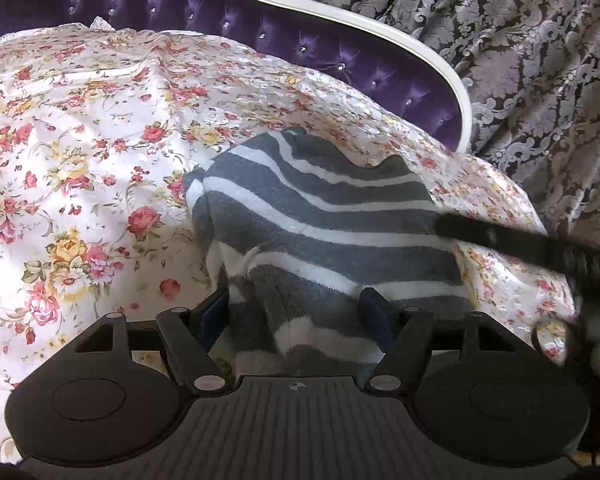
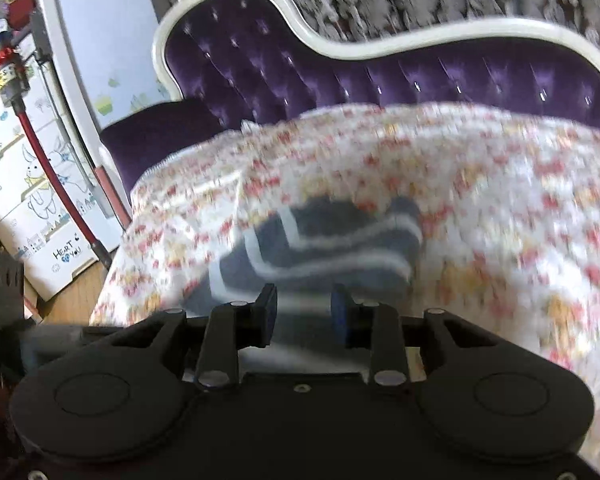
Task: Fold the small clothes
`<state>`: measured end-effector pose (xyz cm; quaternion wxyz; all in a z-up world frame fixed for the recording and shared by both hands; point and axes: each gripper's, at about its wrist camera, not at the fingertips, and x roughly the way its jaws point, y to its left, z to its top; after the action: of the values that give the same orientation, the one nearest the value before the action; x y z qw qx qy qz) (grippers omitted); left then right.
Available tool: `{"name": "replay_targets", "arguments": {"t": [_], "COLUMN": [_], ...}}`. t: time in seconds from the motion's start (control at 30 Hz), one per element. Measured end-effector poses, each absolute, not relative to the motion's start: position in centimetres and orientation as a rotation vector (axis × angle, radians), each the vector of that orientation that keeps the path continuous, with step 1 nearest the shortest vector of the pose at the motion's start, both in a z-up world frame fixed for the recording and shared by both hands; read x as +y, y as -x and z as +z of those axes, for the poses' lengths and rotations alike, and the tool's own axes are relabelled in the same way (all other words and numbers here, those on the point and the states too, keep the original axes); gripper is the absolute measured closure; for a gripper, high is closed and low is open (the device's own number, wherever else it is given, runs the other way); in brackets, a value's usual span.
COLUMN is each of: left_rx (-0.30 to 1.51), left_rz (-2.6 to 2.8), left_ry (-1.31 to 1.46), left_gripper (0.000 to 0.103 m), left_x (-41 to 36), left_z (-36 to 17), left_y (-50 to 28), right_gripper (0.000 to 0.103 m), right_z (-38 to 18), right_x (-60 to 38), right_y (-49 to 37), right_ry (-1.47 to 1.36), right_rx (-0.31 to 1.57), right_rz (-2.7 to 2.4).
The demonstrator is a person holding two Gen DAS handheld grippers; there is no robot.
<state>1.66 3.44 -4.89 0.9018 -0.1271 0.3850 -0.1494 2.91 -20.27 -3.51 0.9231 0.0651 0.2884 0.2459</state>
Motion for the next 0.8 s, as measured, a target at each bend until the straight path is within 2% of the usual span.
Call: {"name": "replay_targets", "arguments": {"t": [0.1,0.3,0.47,0.5,0.6,0.8], "left_rx": [0.798,0.794,0.793,0.789,0.777,0.782], "left_rz": [-0.310,-0.303,-0.292,-0.286,-0.261,-0.193], "left_ry": [0.265,0.245,0.238,0.229,0.189,0.188], "left_gripper": [0.033,0.028,0.028,0.028,0.027,0.026], "left_x": [3.4,3.1,3.2,3.2,3.2,4.5], "left_z": [-5.0,-5.2,-4.9,-4.7,-4.0,-3.6], "left_y": [-1.8,-2.0,-1.7,-1.4,-0.5,1.1], "right_gripper": [0.055,0.057,0.057,0.055,0.039,0.036], "right_z": [-3.7,-7.1,-6.4,-6.1,-4.9,-2.8], "right_x": [-19.8,-20.6,-21.6,-21.7,-21.8,-22.9], "right_y": [-5.3,-10.5,-11.2,-10.9,-10.1,-6.7], "right_ry": [-0.121,-0.157,-0.198,-0.200,-0.172,-0.176], "right_rx": [0.584,0.661,0.628,0.613,0.569,0.508], "right_rz": [0.496,0.407,0.355,0.343,0.308,0.289]}}
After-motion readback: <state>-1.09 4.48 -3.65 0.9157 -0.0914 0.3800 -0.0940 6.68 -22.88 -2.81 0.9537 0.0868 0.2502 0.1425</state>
